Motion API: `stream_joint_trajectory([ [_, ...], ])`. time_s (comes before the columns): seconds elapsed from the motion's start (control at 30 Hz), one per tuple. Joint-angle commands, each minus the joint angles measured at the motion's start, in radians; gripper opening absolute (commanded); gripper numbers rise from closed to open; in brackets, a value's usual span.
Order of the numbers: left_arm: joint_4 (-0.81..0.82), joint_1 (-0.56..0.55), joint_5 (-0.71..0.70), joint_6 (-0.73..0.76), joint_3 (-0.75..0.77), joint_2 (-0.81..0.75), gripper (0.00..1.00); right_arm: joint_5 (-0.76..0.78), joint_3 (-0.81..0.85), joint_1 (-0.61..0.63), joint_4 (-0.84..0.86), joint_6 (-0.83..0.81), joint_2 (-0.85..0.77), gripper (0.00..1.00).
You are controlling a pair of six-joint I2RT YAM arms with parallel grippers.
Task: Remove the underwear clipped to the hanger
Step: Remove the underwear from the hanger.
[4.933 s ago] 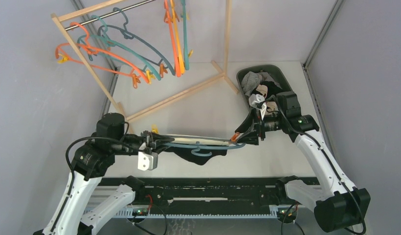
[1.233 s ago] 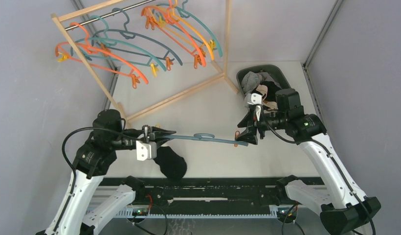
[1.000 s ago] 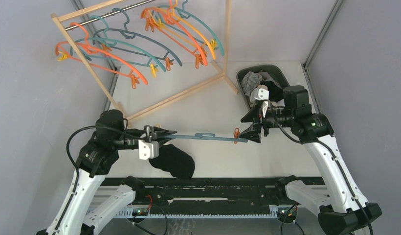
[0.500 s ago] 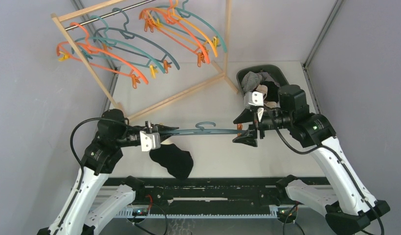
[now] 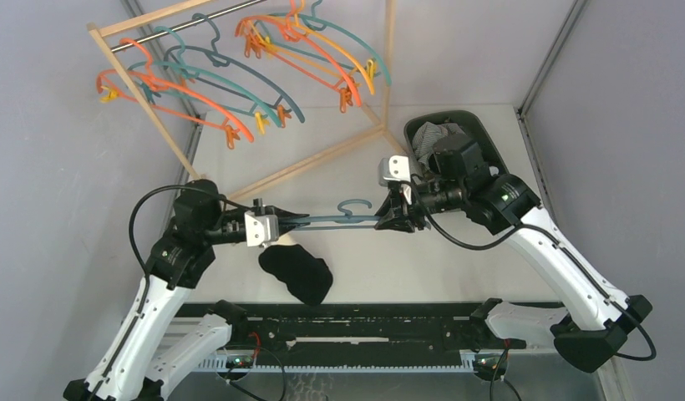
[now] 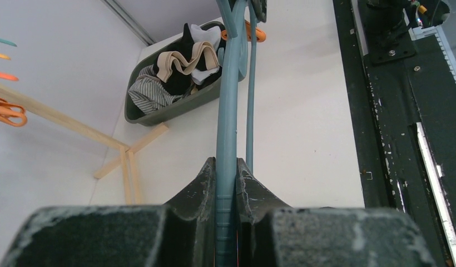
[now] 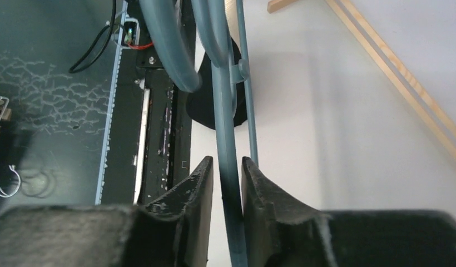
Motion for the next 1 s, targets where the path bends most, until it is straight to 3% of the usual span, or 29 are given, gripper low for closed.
stream_joint_trajectory([
  [0.0, 0.072, 0.004, 0.012, -0.045, -0.009, -0.002, 0.0, 0.028, 0.015, 0.028, 0.015, -0.031, 0.022, 0.19],
  [0.13, 0.072, 0.003, 0.003, -0.035, -0.037, -0.014, 0.0, 0.031, -0.023, 0.028, 0.058, -0.048, -0.003, 0.02],
  [0.2, 0.081, 0.005, -0.01, -0.032, -0.055, -0.028, 0.02, 0.027, -0.043, 0.026, 0.068, -0.062, -0.019, 0.0],
  [0.4, 0.113, 0.025, 0.001, -0.084, -0.101, -0.079, 0.41, -0.008, -0.153, -0.02, 0.103, -0.125, -0.114, 0.0],
  [0.53, 0.147, 0.044, 0.014, -0.204, -0.094, -0.1, 0.64, -0.007, -0.269, -0.054, 0.128, -0.193, -0.213, 0.0],
  [0.7, 0.235, 0.057, -0.016, -0.453, -0.078, -0.077, 0.7, -0.021, -0.356, -0.1, 0.143, -0.267, -0.314, 0.0],
  [0.97, 0.181, 0.062, -0.125, -0.694, -0.02, 0.036, 0.74, -0.075, -0.438, -0.142, 0.168, -0.309, -0.366, 0.0],
])
